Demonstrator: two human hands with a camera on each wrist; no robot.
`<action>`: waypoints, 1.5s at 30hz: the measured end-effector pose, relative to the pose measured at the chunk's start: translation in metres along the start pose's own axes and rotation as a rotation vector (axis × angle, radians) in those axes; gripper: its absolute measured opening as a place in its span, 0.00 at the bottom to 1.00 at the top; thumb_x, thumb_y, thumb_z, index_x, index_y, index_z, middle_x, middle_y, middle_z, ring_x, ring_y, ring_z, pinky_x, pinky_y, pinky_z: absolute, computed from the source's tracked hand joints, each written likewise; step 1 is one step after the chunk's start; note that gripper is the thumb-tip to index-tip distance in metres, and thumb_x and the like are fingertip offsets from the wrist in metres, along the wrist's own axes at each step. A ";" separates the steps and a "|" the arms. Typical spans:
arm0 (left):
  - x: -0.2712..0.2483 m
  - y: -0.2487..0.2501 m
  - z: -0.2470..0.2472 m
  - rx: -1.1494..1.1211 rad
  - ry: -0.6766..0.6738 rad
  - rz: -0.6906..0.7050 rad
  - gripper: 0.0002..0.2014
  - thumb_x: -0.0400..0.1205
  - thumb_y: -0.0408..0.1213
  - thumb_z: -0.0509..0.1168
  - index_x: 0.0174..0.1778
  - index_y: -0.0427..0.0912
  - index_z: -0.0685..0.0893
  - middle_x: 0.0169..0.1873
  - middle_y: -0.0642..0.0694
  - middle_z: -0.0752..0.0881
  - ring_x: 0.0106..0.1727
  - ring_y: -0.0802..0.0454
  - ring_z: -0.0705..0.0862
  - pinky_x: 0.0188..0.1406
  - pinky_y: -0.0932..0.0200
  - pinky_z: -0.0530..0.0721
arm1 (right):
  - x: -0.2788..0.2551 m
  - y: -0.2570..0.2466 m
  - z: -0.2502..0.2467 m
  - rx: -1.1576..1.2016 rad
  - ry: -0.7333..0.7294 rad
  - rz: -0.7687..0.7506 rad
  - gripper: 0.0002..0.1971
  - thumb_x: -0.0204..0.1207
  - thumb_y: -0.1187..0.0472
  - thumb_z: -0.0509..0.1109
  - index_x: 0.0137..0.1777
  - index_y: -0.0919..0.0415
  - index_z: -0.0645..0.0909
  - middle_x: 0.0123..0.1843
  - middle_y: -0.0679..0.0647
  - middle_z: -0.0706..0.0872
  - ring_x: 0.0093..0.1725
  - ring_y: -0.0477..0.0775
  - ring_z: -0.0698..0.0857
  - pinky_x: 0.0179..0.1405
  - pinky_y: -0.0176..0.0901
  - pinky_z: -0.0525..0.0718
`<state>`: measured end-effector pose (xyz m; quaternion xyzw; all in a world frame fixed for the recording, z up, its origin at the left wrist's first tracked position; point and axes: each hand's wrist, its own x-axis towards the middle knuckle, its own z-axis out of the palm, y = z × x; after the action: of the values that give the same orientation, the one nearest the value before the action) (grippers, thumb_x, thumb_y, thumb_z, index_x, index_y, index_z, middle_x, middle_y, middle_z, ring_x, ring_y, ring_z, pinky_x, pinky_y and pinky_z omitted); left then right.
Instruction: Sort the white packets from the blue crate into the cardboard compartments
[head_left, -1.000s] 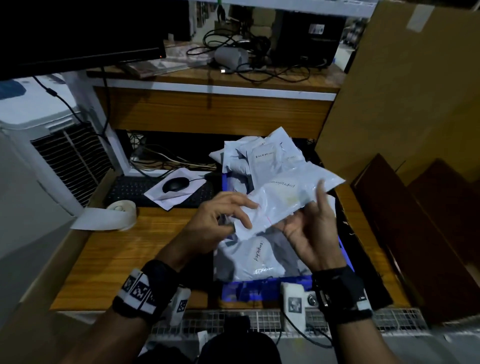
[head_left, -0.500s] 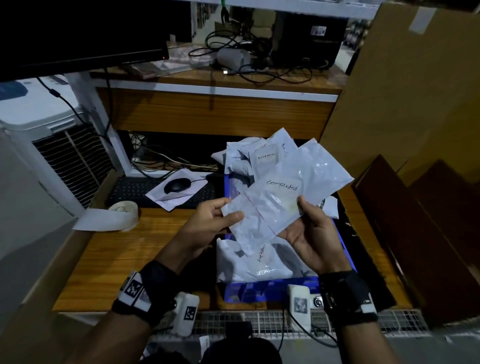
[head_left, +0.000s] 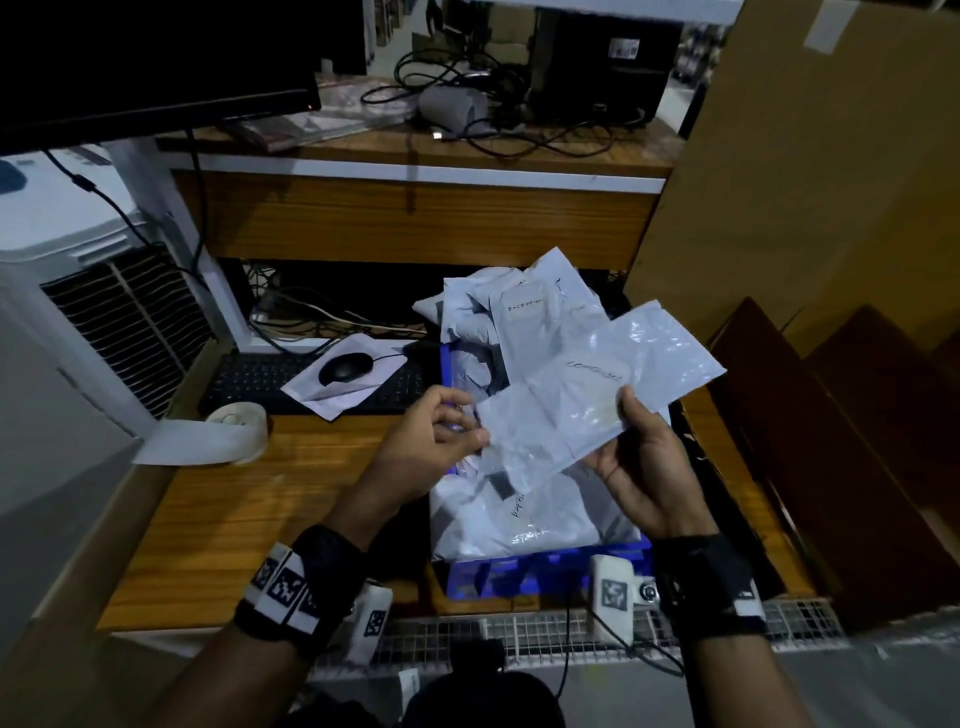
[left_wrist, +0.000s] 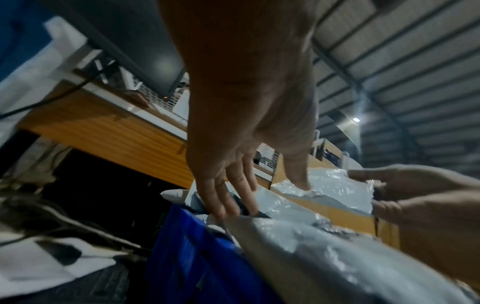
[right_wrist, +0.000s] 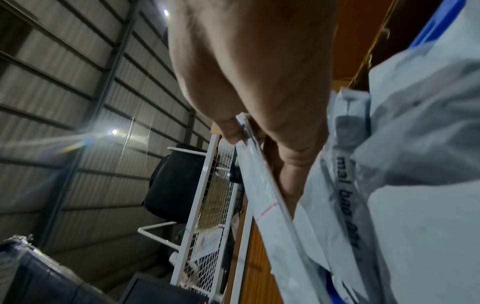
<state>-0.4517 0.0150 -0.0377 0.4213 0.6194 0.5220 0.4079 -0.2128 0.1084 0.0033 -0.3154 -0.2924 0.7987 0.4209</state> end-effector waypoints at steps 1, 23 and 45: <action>0.000 -0.004 -0.001 0.113 -0.044 0.001 0.26 0.78 0.47 0.83 0.69 0.51 0.81 0.57 0.50 0.90 0.57 0.51 0.90 0.62 0.43 0.91 | 0.000 -0.004 -0.007 -0.005 0.033 -0.015 0.24 0.94 0.51 0.59 0.84 0.62 0.75 0.80 0.63 0.83 0.79 0.65 0.83 0.73 0.71 0.82; 0.014 0.022 -0.022 0.555 -0.571 0.016 0.15 0.76 0.49 0.85 0.49 0.51 0.86 0.39 0.62 0.89 0.40 0.64 0.84 0.39 0.64 0.78 | -0.038 -0.039 -0.049 0.054 0.254 -0.184 0.17 0.95 0.54 0.60 0.77 0.58 0.79 0.70 0.57 0.91 0.69 0.55 0.91 0.56 0.49 0.93; -0.030 0.037 -0.021 -0.076 -0.207 0.115 0.17 0.92 0.39 0.65 0.77 0.42 0.81 0.67 0.44 0.91 0.69 0.43 0.90 0.70 0.43 0.88 | -0.063 0.019 0.017 -0.287 -0.027 -0.040 0.21 0.93 0.52 0.58 0.82 0.55 0.77 0.77 0.57 0.86 0.76 0.63 0.85 0.69 0.65 0.88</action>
<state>-0.4585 -0.0160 0.0036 0.4922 0.5287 0.5210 0.4548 -0.2071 0.0422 0.0162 -0.3559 -0.4153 0.7443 0.3832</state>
